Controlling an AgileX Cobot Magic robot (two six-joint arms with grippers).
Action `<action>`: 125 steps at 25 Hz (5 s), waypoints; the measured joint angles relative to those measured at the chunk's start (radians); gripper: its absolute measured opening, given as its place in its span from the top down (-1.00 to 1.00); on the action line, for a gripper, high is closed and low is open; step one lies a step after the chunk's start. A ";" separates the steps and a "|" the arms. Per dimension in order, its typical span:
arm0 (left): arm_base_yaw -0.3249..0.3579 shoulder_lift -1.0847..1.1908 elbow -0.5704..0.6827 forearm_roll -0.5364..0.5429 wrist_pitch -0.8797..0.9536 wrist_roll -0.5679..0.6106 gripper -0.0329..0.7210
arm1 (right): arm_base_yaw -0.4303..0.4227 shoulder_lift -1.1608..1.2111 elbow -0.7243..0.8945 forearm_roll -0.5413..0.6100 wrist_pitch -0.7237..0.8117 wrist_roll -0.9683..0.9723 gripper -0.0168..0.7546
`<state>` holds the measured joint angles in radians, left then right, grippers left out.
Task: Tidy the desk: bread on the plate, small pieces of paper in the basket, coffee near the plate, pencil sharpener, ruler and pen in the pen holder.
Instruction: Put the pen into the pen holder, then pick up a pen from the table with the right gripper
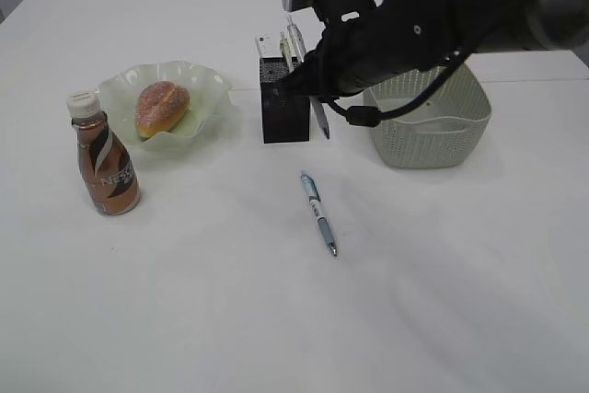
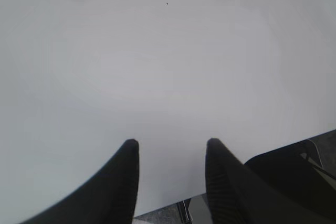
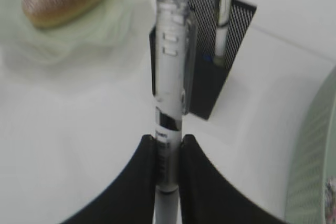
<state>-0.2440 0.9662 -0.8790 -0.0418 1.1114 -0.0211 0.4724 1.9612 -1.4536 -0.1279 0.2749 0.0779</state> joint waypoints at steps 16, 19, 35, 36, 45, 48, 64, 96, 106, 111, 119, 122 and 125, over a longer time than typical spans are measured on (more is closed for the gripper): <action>0.000 0.000 0.000 0.000 -0.035 0.000 0.10 | -0.088 0.068 0.088 0.031 -0.714 -0.032 0.73; 0.000 0.000 0.000 0.000 -0.048 0.000 0.10 | -0.097 0.120 0.032 0.039 -0.714 -0.032 0.73; 0.000 0.000 0.000 0.000 -0.050 0.000 0.10 | -0.097 0.337 -0.260 0.034 -0.613 0.103 0.73; 0.000 0.000 0.000 0.000 -0.050 0.000 0.10 | -0.097 0.343 -0.265 0.029 -0.608 0.105 0.73; 0.000 0.000 0.000 -0.002 -0.051 0.000 0.10 | -0.097 0.384 -0.288 -0.066 -0.594 0.195 0.73; 0.000 0.000 0.000 -0.002 -0.051 0.000 0.10 | -0.097 0.395 -0.289 -0.087 -0.594 0.204 0.73; 0.000 0.000 0.000 -0.003 -0.054 0.000 0.10 | -0.097 0.397 -0.289 -0.099 -0.602 0.222 0.02; 0.000 0.000 0.000 -0.003 0.027 -0.077 0.10 | -0.058 0.095 -0.310 0.328 0.805 0.139 0.10; 0.000 0.000 0.000 -0.003 0.120 -0.081 0.10 | -0.004 0.222 -0.449 0.270 0.920 0.134 0.10; 0.000 0.000 0.000 -0.003 0.126 -0.081 0.10 | -0.002 0.353 -0.611 0.244 0.945 0.143 0.10; 0.000 0.000 0.000 -0.003 0.126 -0.081 0.10 | -0.002 0.440 -0.645 0.182 0.947 0.145 0.10; 0.000 0.000 0.000 -0.003 0.126 -0.081 0.10 | -0.002 0.448 -0.645 0.176 0.947 0.146 0.10; 0.000 0.000 0.000 -0.003 0.126 -0.081 0.10 | -0.002 0.466 -0.645 0.174 0.947 0.146 0.10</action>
<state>-0.2440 0.9662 -0.8790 -0.0451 1.2371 -0.1025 0.4706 2.4268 -2.0984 0.0461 1.2218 0.2243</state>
